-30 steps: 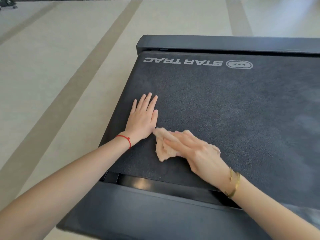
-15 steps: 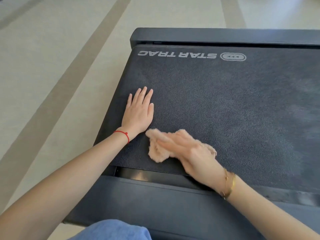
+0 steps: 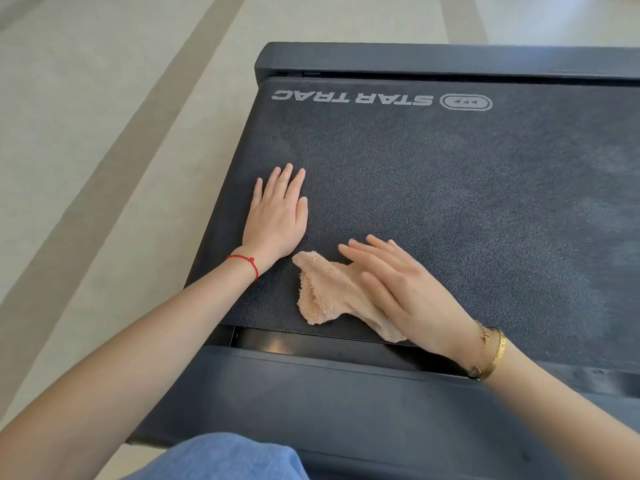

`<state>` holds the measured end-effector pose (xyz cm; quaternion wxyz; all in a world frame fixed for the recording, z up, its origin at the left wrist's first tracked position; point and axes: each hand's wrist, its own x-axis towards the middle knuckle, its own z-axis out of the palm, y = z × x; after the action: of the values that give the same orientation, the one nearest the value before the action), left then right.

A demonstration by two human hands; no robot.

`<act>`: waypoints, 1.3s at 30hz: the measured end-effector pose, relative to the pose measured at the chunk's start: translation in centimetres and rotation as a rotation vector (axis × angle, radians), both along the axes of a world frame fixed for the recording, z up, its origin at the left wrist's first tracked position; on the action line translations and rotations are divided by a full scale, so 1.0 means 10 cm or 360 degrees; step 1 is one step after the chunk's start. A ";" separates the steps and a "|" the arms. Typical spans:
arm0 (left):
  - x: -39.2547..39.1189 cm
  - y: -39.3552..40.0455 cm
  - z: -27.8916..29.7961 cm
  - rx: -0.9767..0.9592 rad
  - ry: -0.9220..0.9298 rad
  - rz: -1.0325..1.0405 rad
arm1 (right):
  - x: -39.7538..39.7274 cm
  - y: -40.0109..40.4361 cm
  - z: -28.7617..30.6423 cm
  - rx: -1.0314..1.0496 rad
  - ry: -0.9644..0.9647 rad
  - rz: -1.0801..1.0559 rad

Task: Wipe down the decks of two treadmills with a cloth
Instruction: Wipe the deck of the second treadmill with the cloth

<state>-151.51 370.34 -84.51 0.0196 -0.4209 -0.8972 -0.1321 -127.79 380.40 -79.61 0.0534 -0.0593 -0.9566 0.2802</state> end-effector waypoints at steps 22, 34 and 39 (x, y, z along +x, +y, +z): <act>0.03 -0.01 0.05 -0.0041 -0.0027 0.0018 | -0.51 0.46 0.00 0.0137 0.0441 -0.0931; 0.03 0.00 0.04 -0.0072 -0.0018 0.0023 | -0.34 0.55 -0.25 0.0580 -0.0161 -0.0106; 0.01 0.00 0.05 -0.0090 -0.0019 0.0029 | -0.61 0.79 -0.25 0.0579 -0.0111 -0.0240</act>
<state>-151.39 370.34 -84.03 0.0035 -0.4124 -0.9045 -0.1090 -133.91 388.31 -82.13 0.0508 -0.1300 -0.9856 0.0957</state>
